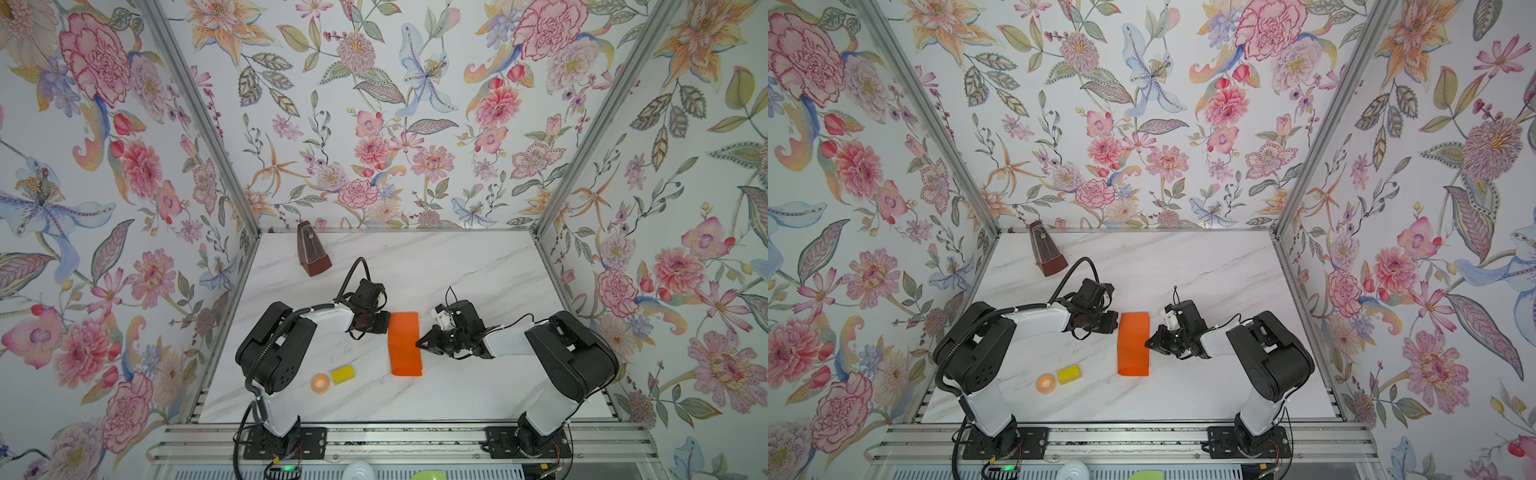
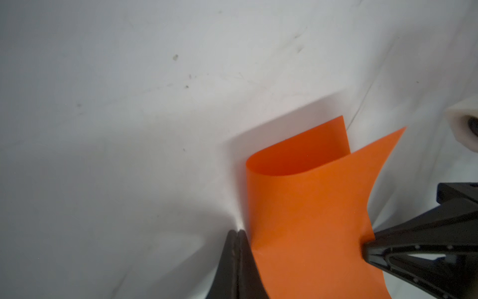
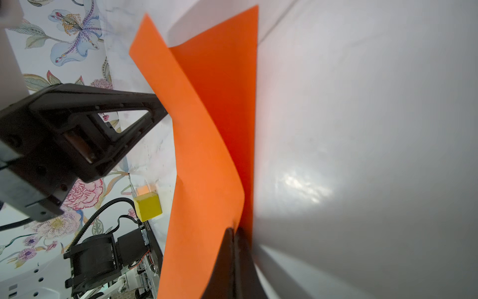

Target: Fold a paper plane with a square sheet of paper (fold left side to right side)

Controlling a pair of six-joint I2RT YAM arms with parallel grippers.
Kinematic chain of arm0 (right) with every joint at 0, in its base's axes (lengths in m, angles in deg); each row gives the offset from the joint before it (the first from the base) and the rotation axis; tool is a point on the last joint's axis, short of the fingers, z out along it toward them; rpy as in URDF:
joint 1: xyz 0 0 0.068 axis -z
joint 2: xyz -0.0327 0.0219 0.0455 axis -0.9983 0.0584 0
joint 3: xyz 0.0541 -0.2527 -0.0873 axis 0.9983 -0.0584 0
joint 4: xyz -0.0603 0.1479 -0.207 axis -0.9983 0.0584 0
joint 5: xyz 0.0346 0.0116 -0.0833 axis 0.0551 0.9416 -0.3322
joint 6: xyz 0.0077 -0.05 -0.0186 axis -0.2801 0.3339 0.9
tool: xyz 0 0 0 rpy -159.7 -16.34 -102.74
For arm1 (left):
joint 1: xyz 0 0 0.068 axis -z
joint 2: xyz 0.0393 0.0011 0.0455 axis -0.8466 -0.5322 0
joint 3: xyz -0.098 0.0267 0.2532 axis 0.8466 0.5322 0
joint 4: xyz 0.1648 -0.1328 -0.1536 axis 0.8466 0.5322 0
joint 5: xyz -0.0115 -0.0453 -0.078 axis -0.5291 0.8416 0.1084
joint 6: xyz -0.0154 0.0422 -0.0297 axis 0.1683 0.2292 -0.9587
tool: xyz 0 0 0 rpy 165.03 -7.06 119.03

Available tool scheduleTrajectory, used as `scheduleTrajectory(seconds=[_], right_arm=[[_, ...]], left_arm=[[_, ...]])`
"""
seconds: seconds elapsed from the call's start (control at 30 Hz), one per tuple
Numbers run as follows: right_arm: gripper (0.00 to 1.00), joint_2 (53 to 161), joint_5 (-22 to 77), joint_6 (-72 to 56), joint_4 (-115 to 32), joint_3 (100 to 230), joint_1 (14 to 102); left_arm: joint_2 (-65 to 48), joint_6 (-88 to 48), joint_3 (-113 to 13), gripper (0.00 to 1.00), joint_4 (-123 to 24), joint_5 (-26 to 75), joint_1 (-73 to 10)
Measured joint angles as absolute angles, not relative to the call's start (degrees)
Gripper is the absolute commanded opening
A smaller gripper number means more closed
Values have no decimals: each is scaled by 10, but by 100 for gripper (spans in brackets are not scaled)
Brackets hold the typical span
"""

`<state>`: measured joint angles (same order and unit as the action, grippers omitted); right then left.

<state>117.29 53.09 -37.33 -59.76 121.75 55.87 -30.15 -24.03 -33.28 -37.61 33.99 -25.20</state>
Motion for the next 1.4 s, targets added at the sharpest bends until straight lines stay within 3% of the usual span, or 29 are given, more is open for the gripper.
scheduleTrajectory(seconds=[0.57, 1.13, 1.4], right_arm=[[0, 1171, 531, -376, -598, 1215, 559], [0, 1169, 527, -376, -596, 1215, 559], [0, 1168, 527, -376, -593, 1215, 559]], left_arm=[[-304, -265, -344, 5, -402, 406, -237], [-339, -235, -384, 2, -367, 315, -264], [-321, -236, -369, 3, -364, 323, -266]])
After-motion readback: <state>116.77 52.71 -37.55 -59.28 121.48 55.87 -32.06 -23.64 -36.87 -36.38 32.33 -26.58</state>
